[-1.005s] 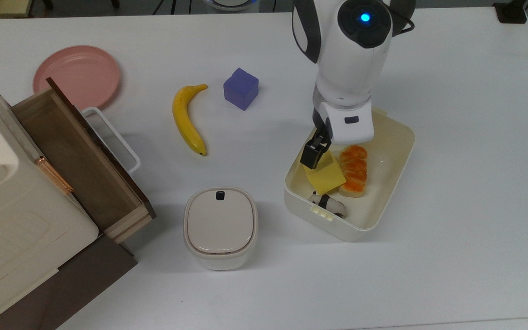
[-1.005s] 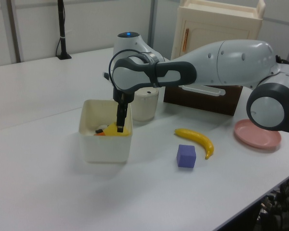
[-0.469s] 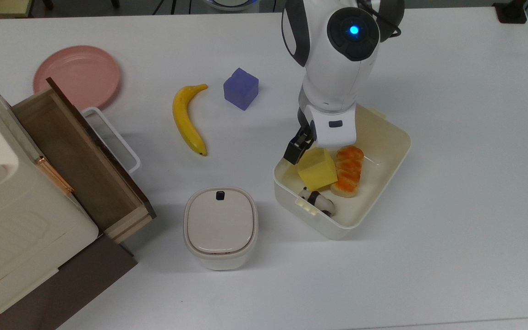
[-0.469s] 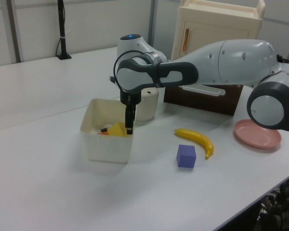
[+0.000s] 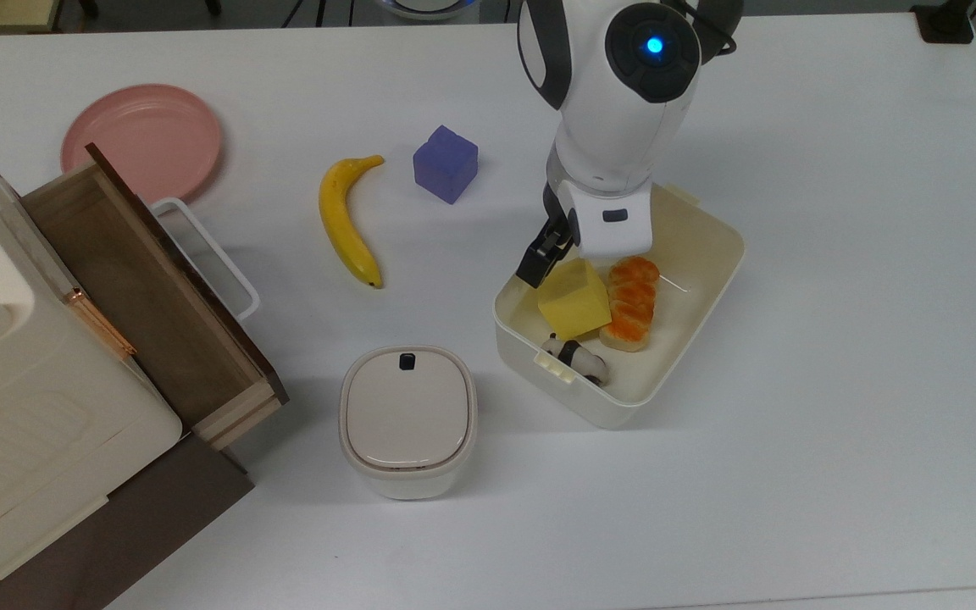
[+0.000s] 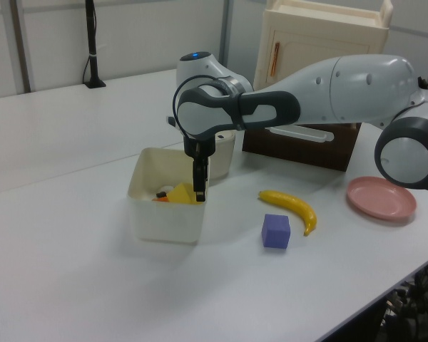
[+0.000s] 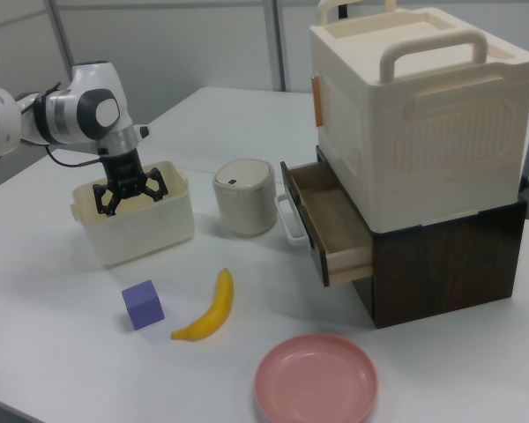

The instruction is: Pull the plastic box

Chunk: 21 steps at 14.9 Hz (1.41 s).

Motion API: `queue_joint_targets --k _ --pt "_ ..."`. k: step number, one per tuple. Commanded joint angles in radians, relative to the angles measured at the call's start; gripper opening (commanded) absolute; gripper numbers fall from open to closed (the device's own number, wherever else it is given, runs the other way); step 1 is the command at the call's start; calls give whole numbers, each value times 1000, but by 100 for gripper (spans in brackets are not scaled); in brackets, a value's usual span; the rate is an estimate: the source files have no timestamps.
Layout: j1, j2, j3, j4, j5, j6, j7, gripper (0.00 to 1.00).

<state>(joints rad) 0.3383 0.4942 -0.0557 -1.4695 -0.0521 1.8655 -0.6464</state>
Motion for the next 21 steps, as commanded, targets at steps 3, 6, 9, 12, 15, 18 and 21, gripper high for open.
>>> queue_joint_targets --k 3,6,9,12,15,18,21 --pt "-4 -77 -7 -58 -40 -63 -50 100" --pt "-13 -85 -7 -57 -43 -72 -82 100" --pt "-18 -92 -7 -51 -49 -72 -61 100" --pt "-18 -118 -6 -42 -49 -66 20 100" --pt "-25 -212 -9 -43 -40 -83 63 100" --pt "-70 -270 -9 -43 -37 -143 256 100" --pt "-155 -327 -7 -37 -28 -219 329 100"
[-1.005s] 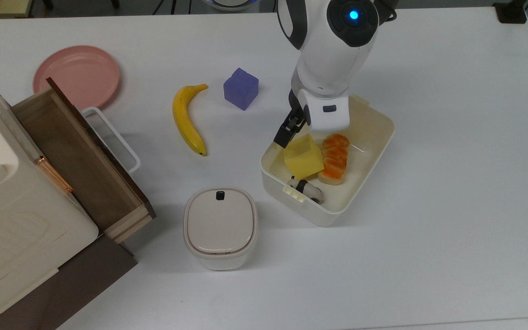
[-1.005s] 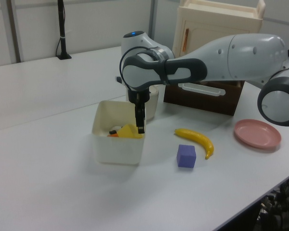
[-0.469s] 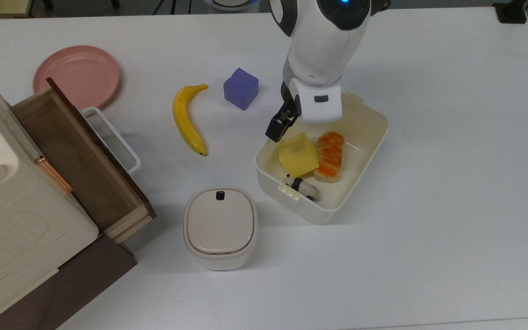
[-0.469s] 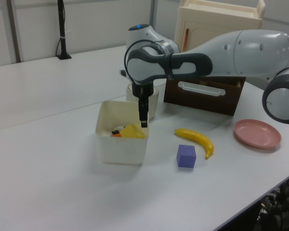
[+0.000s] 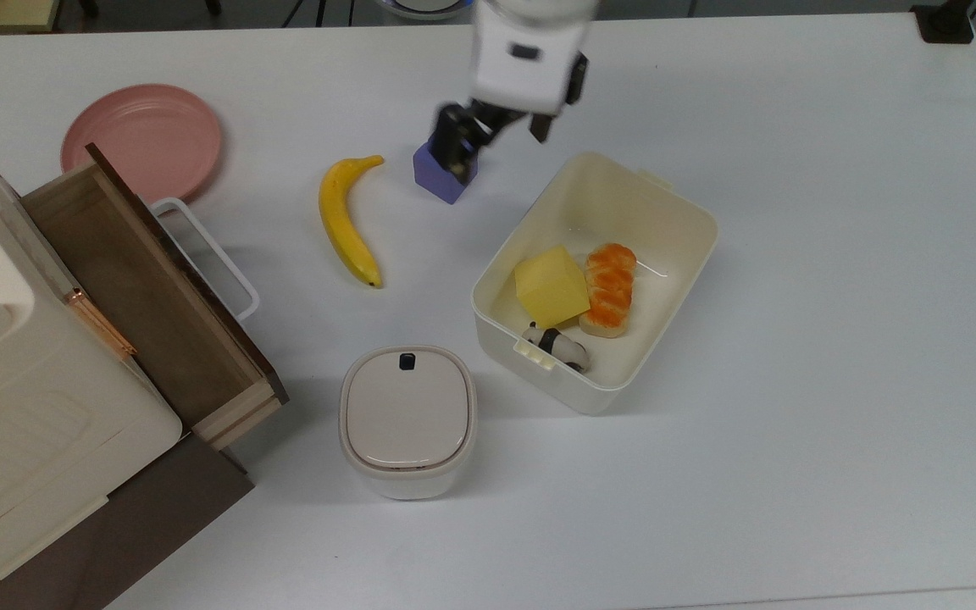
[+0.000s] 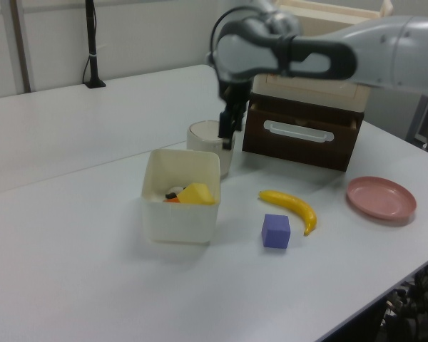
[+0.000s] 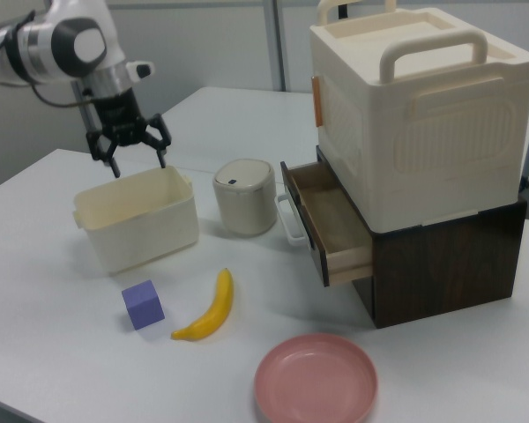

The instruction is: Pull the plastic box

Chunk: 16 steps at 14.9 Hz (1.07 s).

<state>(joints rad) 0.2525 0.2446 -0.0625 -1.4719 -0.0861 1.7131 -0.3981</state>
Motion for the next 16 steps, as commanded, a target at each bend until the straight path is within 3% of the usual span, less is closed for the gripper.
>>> queue_joint_targets --k 1,5,10,16 --pt "-99 -90 -2 -24 17 -102 81 100" --pt "-215 -136 -2 -19 63 -145 194 100" --pt "-231 -148 -2 -24 72 -45 372 100" --pt "-262 -150 -2 -21 112 -35 374 100"
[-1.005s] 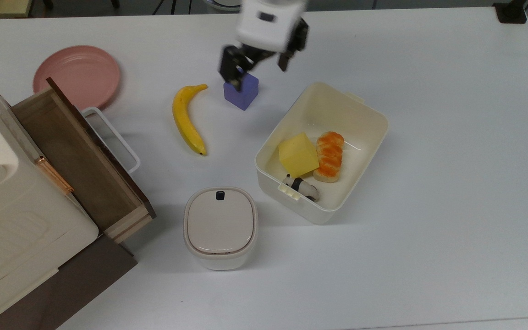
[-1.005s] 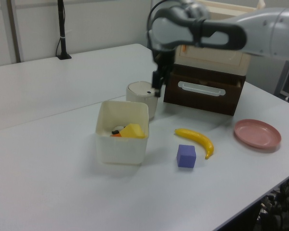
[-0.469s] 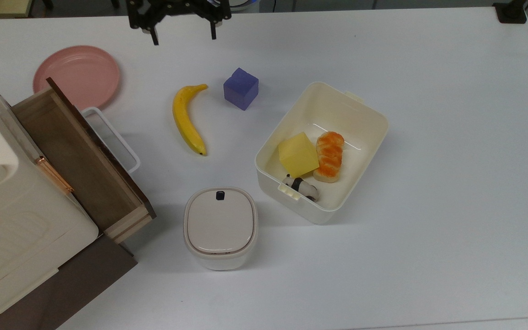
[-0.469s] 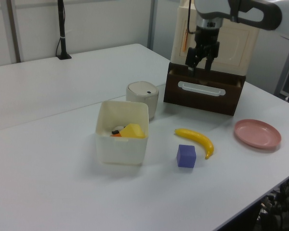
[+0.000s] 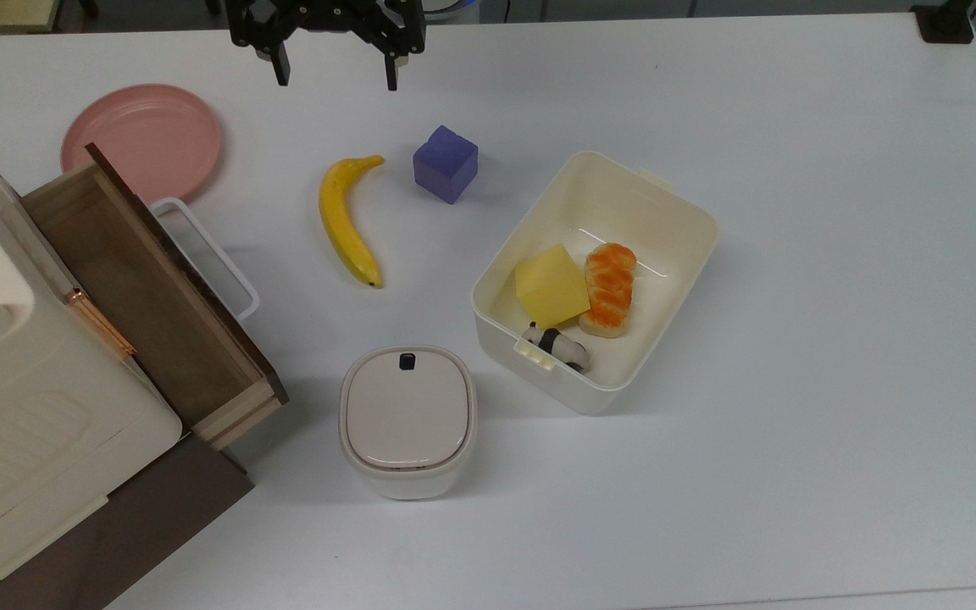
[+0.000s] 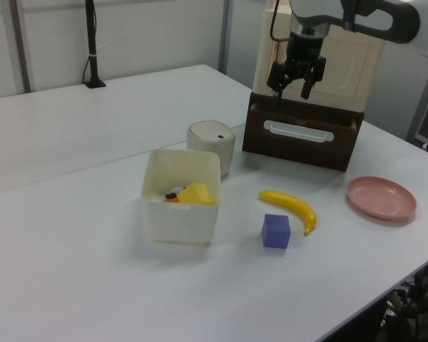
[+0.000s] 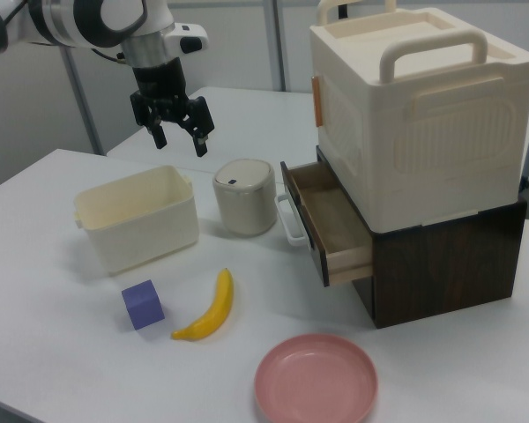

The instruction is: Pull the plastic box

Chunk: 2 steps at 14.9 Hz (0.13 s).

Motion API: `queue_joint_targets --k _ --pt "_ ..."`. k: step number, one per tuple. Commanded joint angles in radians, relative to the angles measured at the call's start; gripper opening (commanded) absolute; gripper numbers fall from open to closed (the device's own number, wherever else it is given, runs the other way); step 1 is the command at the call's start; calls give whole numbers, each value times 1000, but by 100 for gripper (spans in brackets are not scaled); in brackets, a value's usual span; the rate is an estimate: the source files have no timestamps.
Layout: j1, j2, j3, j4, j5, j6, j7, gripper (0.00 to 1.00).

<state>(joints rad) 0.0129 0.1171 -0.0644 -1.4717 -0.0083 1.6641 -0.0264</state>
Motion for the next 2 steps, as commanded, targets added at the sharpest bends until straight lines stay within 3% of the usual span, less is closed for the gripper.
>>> queue_joint_targets --k 1,2 --pt "-24 -27 -2 -21 34 5 -4 100" --pt "-24 -30 -2 -21 34 2 -6 100"
